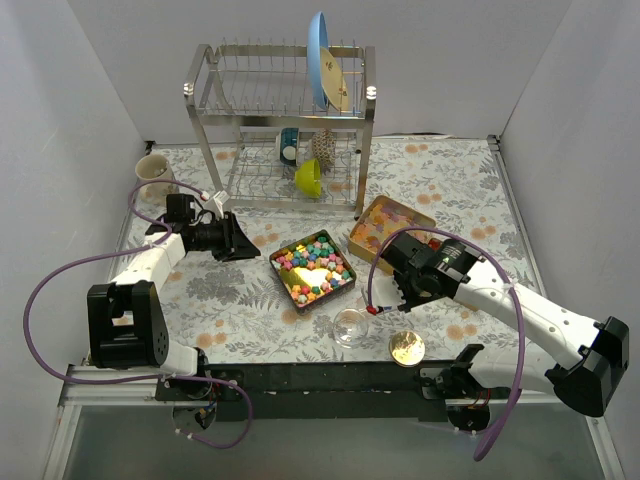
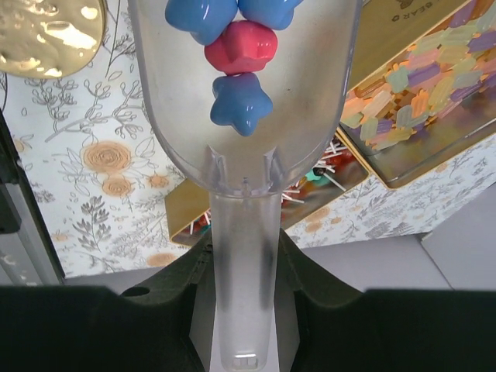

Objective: Pack the candies
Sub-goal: Place the fake candies in the packing bottle.

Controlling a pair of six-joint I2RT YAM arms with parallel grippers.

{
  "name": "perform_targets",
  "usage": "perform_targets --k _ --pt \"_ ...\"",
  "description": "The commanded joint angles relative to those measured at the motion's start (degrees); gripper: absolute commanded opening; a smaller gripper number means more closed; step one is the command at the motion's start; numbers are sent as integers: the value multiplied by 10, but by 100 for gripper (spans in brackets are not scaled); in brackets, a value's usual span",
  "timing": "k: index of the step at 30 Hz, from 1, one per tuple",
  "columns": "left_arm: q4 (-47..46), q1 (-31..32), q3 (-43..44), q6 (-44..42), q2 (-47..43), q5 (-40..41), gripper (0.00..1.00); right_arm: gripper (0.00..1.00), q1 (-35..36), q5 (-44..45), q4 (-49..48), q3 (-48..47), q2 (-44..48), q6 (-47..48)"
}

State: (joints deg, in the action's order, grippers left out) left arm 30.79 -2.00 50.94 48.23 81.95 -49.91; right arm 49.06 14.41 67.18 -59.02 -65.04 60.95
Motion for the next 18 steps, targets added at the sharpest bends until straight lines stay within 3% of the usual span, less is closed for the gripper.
perform_targets --k 1,18 --pt "-21 -9 -15 0 -24 2 30 1 38 59 45 -33 -13 49" --pt "-43 -38 -44 13 -63 -5 32 1 167 228 78 -74 -103 13"
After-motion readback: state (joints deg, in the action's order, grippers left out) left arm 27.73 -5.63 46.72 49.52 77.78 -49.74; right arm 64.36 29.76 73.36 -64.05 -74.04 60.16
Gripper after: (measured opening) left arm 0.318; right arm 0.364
